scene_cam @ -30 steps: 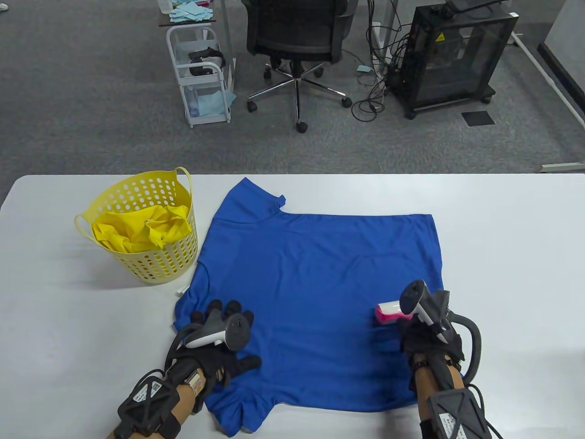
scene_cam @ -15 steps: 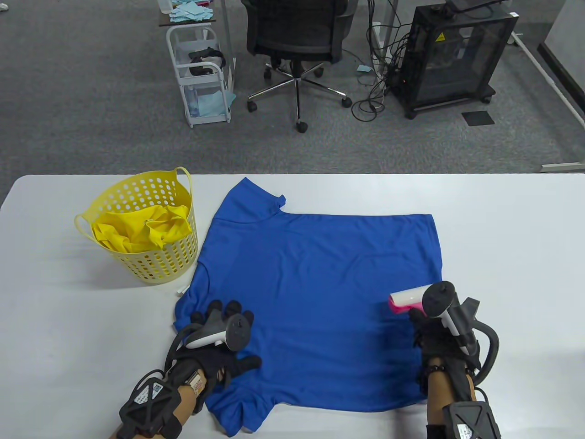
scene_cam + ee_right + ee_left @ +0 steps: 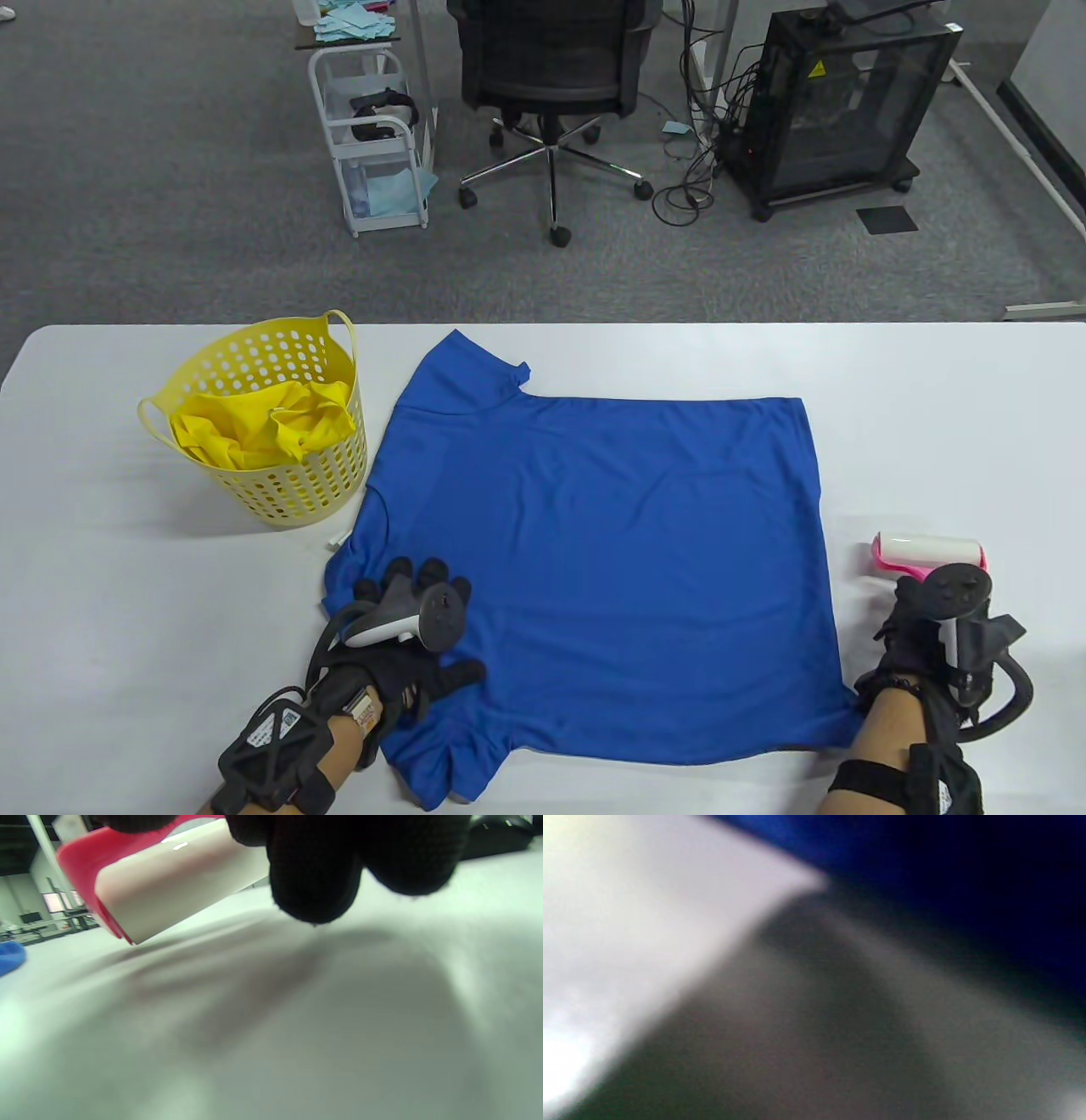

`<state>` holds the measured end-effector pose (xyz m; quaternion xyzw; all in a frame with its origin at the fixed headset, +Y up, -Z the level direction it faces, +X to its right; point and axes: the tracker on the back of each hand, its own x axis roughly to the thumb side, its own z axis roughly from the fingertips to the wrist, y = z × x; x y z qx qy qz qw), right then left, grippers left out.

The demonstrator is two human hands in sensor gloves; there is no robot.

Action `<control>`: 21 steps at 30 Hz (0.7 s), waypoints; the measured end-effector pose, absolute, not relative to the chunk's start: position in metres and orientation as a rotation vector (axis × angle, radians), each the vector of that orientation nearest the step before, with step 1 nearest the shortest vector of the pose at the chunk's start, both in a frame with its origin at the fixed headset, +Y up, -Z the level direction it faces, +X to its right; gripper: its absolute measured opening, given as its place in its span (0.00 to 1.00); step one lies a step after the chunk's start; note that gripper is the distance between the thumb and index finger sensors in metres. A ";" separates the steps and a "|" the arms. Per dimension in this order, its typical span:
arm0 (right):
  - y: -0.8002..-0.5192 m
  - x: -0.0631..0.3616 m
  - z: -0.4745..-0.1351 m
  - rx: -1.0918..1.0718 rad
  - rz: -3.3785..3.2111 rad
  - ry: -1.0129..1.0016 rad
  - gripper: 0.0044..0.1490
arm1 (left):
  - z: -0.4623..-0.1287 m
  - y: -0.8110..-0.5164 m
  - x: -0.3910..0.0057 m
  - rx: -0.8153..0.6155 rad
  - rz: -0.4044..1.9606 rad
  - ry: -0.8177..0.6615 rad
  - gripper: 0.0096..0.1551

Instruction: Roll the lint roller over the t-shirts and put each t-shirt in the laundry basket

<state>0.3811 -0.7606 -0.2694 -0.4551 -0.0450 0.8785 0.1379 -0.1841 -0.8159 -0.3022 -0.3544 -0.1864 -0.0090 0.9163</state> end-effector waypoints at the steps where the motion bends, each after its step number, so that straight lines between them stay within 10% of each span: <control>1: -0.764 0.382 -0.268 -1.315 2.542 -0.110 0.43 | -0.302 -0.816 -0.184 -0.729 -0.019 -0.383 0.59; 8: -0.771 0.369 -0.279 -1.273 2.639 0.178 0.47 | -0.302 -0.816 -0.184 -0.729 -0.018 -0.382 0.59; 13: -0.746 0.355 -0.276 -1.159 2.706 -0.040 0.55 | -0.302 -0.816 -0.184 -0.724 -0.018 -0.381 0.59; 18: -0.708 0.296 -0.276 -0.600 2.773 -0.191 0.57 | -0.303 -0.816 -0.184 -0.717 -0.020 -0.382 0.59; 21: -0.701 0.251 -0.277 -0.275 2.897 0.092 0.60 | -0.303 -0.813 -0.184 -0.687 -0.016 -0.383 0.59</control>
